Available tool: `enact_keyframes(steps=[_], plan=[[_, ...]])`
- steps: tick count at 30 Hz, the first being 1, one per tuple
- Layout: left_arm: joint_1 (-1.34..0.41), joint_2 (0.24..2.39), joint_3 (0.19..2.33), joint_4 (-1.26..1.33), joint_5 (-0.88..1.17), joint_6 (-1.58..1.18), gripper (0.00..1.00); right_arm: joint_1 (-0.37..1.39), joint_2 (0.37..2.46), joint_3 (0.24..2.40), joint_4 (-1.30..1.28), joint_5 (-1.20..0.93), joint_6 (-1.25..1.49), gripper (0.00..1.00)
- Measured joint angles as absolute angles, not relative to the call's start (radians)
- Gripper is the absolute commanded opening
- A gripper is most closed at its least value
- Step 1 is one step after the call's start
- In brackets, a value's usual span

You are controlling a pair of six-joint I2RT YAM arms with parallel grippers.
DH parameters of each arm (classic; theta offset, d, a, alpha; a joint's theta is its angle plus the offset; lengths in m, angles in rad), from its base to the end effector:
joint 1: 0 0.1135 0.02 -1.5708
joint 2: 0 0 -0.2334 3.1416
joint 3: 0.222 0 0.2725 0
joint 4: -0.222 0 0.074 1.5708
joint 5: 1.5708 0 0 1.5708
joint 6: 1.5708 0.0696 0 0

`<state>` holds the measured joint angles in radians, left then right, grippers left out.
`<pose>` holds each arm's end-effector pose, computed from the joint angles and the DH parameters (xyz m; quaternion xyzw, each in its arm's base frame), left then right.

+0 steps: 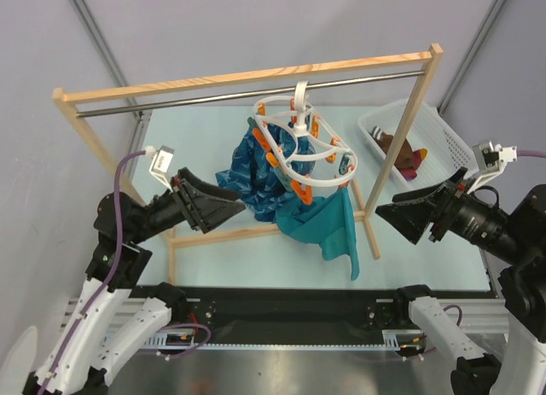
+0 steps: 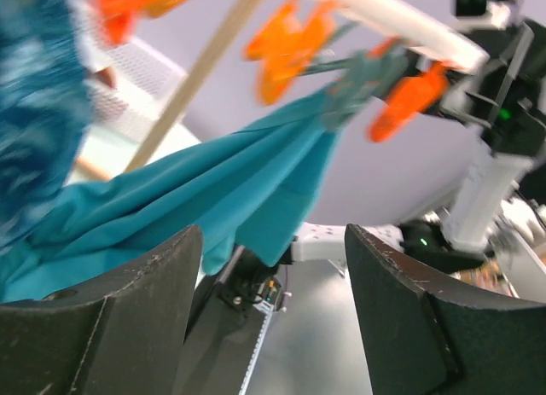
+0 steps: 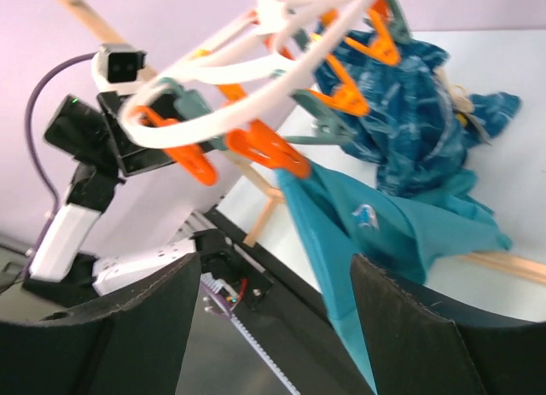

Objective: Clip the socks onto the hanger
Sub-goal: Open the clamp at the hanger.

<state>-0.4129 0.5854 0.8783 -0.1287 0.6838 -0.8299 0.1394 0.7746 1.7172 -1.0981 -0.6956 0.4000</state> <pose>0.1553 -0.1161 0.3976 0.1241 0.6490 -0.5946 0.4580 0.0797 0.0562 0.5073 -0.1268 0.7371 0.4125 0.5200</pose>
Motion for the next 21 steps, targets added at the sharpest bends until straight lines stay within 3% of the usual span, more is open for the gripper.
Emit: enact_keyframes(steps=[10, 16, 21], plan=[[-0.776, 0.694, 0.996, -0.049, 0.544, -0.728, 0.72, 0.249, 0.875, 1.815, -1.087, -0.802, 0.421, 0.73], [-0.834, 0.659, 0.928, 0.049, 0.459, -0.714, 0.71, 0.414, 0.870, 1.695, -1.127, -0.759, 0.371, 0.68], [-0.891, 0.692, 0.922, 0.139, 0.397, -0.706, 0.68, 0.444, 0.841, 1.628, -1.101, -0.738, 0.382, 0.64]])
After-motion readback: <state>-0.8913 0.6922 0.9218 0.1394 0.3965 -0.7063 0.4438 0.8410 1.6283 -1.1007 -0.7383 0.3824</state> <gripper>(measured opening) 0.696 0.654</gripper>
